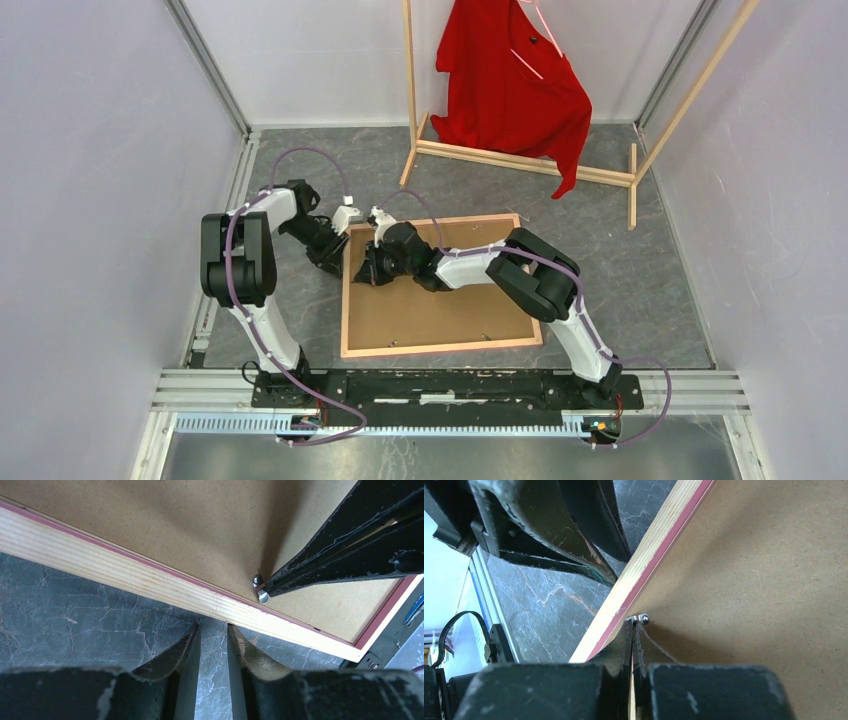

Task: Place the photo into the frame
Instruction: Install the photo frame at the center of the board, then adjust the photo frame at the center of the board.

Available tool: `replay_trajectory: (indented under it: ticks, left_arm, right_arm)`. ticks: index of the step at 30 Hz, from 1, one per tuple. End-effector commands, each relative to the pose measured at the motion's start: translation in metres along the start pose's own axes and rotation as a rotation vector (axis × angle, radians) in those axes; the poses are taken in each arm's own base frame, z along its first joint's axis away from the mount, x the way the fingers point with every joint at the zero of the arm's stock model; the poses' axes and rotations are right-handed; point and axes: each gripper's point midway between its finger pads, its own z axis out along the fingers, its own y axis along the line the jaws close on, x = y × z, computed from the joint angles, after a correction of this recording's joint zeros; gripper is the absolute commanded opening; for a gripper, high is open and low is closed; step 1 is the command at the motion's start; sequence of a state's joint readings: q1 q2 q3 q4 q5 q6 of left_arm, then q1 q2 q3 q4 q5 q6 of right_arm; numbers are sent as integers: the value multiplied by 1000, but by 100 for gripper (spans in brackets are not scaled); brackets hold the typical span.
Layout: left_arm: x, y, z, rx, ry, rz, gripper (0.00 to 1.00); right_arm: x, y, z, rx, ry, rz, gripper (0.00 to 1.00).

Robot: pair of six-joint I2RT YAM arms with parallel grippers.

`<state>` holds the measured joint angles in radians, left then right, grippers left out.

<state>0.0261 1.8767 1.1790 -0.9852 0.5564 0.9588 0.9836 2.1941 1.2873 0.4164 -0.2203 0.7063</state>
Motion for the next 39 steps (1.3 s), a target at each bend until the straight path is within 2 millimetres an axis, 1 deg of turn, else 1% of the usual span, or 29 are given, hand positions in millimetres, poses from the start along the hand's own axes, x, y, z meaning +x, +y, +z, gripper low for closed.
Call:
replay_trajectory:
  ticks: [1, 6, 13, 21, 23, 25, 26, 27, 28, 29, 30, 32, 33, 35, 37, 39]
  left_arm:
    - [-7, 7, 4, -34, -16, 16, 34]
    - [-7, 7, 3, -36, -15, 18, 34]
    - [-5, 6, 4, -31, -11, 19, 34]
    - [-4, 5, 3, -36, -9, 24, 34]
    - [-4, 5, 2, -40, -7, 26, 34]
    - [-3, 6, 1, -51, 1, 29, 34]
    - [-2, 6, -1, -53, 7, 34, 34]
    - [-2, 6, -3, -56, 13, 40, 34]
    - [-2, 7, -5, -60, 21, 46, 35]
    - [-2, 7, -8, -65, 27, 51, 35]
    - [-2, 8, -10, -71, 35, 57, 35]
    - [-1, 8, -16, -90, 49, 79, 35]
    - [1, 8, -17, -96, 54, 90, 35]
    - [4, 4, -20, -95, 65, 108, 36]
    - [10, 0, -21, -96, 81, 122, 37]
    - [18, -4, -19, -93, 96, 135, 37]
  right_arm:
    - [9, -8, 10, 24, 17, 6, 0]
    - [11, -10, 13, 26, 13, 23, 0]
    - [7, -14, 16, 32, -7, 34, 0]
    - [6, -12, 18, 18, -11, 42, 0]
    - [5, -8, 15, 3, -8, 40, 0]
    - [1, -1, 6, -18, -18, 40, 0]
    - [-4, 3, 0, -32, -28, 38, 0]
    - [-11, 8, -8, -48, -39, 40, 3]
    - [-20, 14, -19, -67, -55, 44, 10]
    - [-28, 17, -33, -77, -73, 48, 22]
    - [-38, 17, -46, -81, -101, 53, 31]
    - [-60, 9, -80, -72, -171, 65, 45]
    - [-69, 0, -97, -53, -201, 72, 51]
    - [-77, -27, -134, 36, -246, 78, 63]
    - [-77, -69, -171, 203, -275, 74, 73]
    - [-66, -116, -210, 402, -287, 78, 80]
